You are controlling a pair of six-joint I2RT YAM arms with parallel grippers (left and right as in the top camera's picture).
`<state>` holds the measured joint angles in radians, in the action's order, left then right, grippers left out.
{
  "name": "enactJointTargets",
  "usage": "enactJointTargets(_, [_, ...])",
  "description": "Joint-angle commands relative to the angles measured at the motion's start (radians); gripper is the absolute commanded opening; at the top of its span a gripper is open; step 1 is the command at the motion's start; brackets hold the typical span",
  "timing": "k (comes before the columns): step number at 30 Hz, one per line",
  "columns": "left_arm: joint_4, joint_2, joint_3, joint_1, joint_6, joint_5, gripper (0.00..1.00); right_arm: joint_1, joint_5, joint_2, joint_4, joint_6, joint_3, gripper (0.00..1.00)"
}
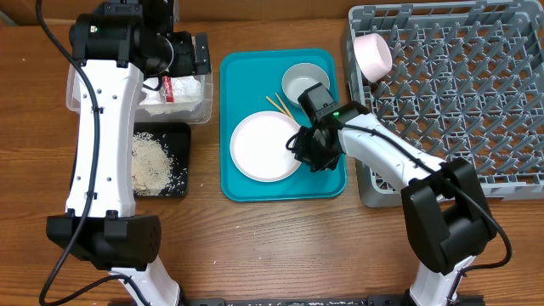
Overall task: Sort waste into correct bins and load items into the dishwasher
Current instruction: 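Reach right gripper to the white plate and grasp its rim, then carry the white plate into the rack and stand it upright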
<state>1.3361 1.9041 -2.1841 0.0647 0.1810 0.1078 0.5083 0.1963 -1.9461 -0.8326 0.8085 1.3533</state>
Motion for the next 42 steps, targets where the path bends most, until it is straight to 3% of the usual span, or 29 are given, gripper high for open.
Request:
enactJointTargets(1, [-0.001,-0.006,-0.010,0.001,-0.009,-0.007,1.00,0.016,-0.001,-0.006,0.006,0.088,-0.006,0.23])
enactJointTargets(7, [-0.001,-0.004,-0.010,0.000,-0.009,-0.007,1.00,0.026,0.043,-0.072,0.013,0.135,-0.006,0.18])
enactJointTargets(11, [-0.001,-0.004,-0.010,0.003,-0.009,-0.007,1.00,0.023,0.045,-0.072,0.013,0.135,-0.004,0.04])
enactJointTargets(18, [-0.001,-0.004,-0.010,0.003,-0.009,-0.007,1.00,0.023,0.049,-0.072,0.023,0.131,0.002,0.04])
enactJointTargets(25, [-0.001,-0.004,-0.010,0.001,-0.009,-0.007,1.00,0.001,0.003,0.048,-0.074,-0.079,0.149,0.04])
enactJointTargets(29, [-0.001,-0.004,-0.010,0.001,-0.009,-0.007,1.00,-0.006,-0.192,0.156,-0.213,-0.159,0.291,0.04])
enactJointTargets(34, [-0.001,-0.004,-0.010,0.001,-0.009,-0.007,1.00,-0.048,-0.673,0.287,-0.357,-0.261,0.428,0.04])
enactJointTargets(39, [-0.001,-0.004,-0.010,0.001,-0.009,-0.007,1.00,-0.122,-1.125,0.387,-0.347,-0.309,0.436,0.04])
enactJointTargets(42, [-0.001,-0.004,-0.010,0.001,-0.009,-0.007,1.00,-0.194,-1.273,0.391,-0.305,-0.373,0.435,0.04])
